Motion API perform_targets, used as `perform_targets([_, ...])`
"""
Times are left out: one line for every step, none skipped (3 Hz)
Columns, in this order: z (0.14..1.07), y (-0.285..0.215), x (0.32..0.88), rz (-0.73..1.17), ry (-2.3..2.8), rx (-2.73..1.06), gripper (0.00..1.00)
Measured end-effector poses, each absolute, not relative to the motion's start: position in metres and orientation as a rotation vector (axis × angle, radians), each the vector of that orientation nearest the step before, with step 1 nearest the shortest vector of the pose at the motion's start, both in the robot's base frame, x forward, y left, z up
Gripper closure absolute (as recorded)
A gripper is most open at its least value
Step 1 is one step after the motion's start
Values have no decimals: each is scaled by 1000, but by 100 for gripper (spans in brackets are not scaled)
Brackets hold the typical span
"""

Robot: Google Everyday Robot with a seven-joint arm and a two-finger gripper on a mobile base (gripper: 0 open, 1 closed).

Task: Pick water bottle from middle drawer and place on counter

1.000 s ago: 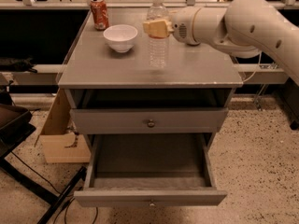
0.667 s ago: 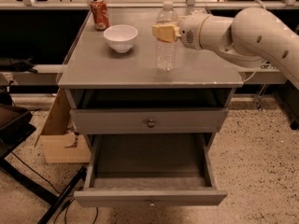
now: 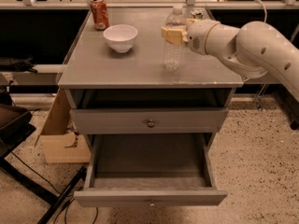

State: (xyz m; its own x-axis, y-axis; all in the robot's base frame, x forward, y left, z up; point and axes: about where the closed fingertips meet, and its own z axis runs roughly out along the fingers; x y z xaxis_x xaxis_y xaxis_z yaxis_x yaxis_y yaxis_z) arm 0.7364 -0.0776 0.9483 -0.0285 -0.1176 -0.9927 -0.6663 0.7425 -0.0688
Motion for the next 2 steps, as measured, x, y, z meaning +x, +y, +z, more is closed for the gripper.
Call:
perform_targets([941,-73,735,499,1571,-663,100])
perform_targets([931,-69,731,497,1587,-681,100])
